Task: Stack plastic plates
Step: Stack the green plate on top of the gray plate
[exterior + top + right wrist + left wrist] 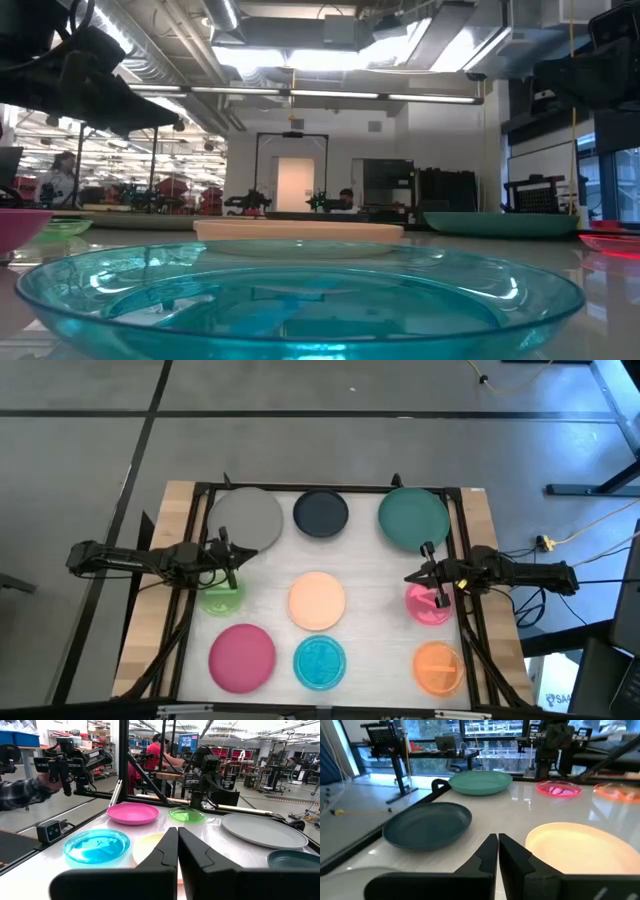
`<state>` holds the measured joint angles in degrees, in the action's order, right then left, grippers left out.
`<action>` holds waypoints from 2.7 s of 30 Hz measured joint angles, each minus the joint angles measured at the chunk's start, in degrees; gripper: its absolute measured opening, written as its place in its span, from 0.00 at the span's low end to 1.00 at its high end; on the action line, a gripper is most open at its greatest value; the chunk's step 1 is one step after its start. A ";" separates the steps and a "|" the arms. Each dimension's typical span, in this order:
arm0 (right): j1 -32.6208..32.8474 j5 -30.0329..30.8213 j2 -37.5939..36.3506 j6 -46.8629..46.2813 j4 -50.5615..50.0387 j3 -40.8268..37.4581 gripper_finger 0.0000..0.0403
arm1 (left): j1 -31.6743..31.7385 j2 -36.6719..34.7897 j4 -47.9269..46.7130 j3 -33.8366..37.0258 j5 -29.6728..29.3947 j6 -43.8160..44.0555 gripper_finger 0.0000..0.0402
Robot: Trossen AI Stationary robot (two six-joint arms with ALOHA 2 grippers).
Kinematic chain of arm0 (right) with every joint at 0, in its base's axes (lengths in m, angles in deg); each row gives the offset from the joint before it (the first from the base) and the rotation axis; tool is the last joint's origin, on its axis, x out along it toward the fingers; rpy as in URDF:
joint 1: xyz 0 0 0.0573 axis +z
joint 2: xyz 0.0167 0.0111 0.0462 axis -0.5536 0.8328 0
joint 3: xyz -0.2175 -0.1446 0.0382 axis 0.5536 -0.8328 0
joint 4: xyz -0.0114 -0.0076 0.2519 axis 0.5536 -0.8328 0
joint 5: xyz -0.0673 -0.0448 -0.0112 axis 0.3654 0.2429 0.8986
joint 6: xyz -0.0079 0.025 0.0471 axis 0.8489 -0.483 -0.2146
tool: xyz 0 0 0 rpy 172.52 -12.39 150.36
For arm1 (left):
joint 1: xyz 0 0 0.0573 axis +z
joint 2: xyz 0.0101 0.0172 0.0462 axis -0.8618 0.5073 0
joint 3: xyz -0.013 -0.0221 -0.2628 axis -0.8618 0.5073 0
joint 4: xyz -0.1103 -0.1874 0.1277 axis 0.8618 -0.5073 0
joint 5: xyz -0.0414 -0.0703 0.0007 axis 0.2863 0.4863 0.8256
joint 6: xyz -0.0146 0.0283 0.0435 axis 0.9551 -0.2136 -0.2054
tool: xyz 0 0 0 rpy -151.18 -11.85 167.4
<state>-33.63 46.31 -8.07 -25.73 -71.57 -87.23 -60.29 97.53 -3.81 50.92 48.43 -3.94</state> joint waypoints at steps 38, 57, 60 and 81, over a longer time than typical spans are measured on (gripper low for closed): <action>-0.01 21.05 -0.02 -15.34 1.05 -0.02 0.01 | 5.95 10.04 29.18 -9.49 8.17 -10.19 0.02; -0.01 25.87 1.13 -19.32 2.94 -0.02 0.01 | 8.52 52.98 30.98 -29.17 13.71 -12.04 0.02; -0.01 25.93 2.24 -18.70 2.92 -0.02 0.01 | 8.52 58.86 31.16 -32.76 16.38 -11.89 0.02; 0.01 23.83 7.58 -16.28 16.89 -0.02 0.01 | 7.83 95.50 31.27 -65.16 17.81 -10.63 0.02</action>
<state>-33.62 70.14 -0.49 -42.01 -54.68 -87.25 -52.46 193.03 27.46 -14.24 66.24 -14.57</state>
